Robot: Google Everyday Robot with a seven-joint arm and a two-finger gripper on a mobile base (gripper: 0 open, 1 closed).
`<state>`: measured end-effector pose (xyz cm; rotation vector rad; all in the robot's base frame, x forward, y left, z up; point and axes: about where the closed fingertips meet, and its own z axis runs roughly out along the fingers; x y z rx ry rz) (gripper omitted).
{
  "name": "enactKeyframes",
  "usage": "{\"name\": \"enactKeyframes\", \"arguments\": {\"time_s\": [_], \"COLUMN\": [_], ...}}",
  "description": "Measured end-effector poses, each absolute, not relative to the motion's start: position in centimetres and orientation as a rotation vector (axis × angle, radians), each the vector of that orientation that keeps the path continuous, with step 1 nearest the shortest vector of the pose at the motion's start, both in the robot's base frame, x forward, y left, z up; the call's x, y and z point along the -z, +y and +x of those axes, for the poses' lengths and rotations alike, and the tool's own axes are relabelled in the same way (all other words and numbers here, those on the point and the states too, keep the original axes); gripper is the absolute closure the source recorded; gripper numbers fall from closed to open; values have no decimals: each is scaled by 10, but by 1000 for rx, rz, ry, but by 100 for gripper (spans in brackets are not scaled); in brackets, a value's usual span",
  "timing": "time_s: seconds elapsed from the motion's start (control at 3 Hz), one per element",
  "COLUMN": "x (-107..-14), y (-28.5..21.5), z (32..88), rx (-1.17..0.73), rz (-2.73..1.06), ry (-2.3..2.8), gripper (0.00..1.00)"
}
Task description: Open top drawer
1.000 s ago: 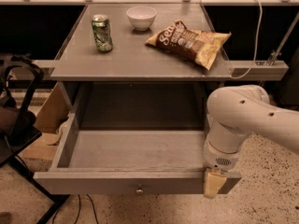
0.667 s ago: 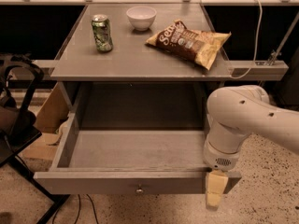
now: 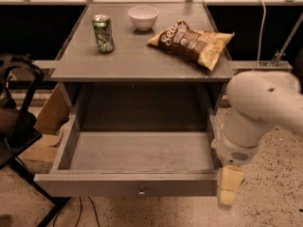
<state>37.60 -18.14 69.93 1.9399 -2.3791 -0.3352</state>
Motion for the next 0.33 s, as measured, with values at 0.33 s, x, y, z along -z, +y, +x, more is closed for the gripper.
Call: {"name": "enactKeyframes", "arguments": {"time_s": [0.33], "x": [-761], "y": [-195], "z": [367], "rx": [326], "rz": [2032], "ry": [-2413], "gripper": [0]}}
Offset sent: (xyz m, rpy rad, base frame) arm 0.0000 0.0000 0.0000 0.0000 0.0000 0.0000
